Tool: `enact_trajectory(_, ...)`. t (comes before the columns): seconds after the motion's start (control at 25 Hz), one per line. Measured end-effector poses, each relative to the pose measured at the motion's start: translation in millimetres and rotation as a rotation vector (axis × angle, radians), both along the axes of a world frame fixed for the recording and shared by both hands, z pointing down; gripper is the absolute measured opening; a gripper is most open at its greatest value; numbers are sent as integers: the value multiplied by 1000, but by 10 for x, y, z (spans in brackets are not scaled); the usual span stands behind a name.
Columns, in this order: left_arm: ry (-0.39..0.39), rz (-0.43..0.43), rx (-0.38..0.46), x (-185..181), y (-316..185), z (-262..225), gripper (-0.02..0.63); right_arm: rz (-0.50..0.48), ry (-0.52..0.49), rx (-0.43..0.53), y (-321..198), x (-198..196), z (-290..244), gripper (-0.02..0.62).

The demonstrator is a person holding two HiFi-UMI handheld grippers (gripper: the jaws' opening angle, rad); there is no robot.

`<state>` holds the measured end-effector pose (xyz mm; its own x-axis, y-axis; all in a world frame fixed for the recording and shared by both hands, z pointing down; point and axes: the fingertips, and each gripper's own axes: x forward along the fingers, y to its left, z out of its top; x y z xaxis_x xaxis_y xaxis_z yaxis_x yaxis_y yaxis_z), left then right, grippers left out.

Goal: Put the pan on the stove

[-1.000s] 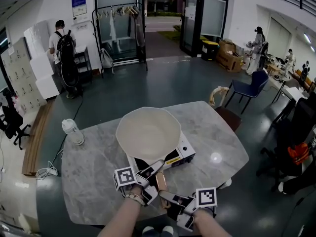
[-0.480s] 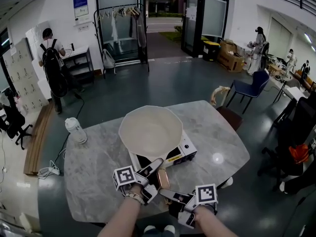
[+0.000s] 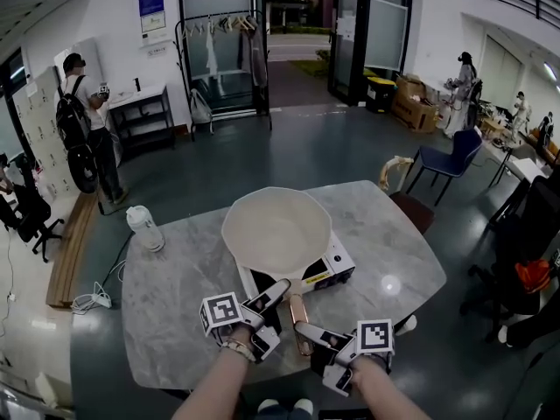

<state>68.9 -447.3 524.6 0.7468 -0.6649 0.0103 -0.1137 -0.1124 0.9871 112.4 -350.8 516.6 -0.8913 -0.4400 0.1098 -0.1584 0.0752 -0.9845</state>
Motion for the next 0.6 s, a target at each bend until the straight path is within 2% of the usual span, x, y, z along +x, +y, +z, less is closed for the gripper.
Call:
enact_trajectory(0.24, -83, 4, 16, -279, 56, -83, 411, 46, 99, 8, -181, 270, -17, 337)
enact_trajectory(0.6, -281, -78, 39, -1013, 154, -74, 430, 141, 231, 56, -386, 792, -75, 348)
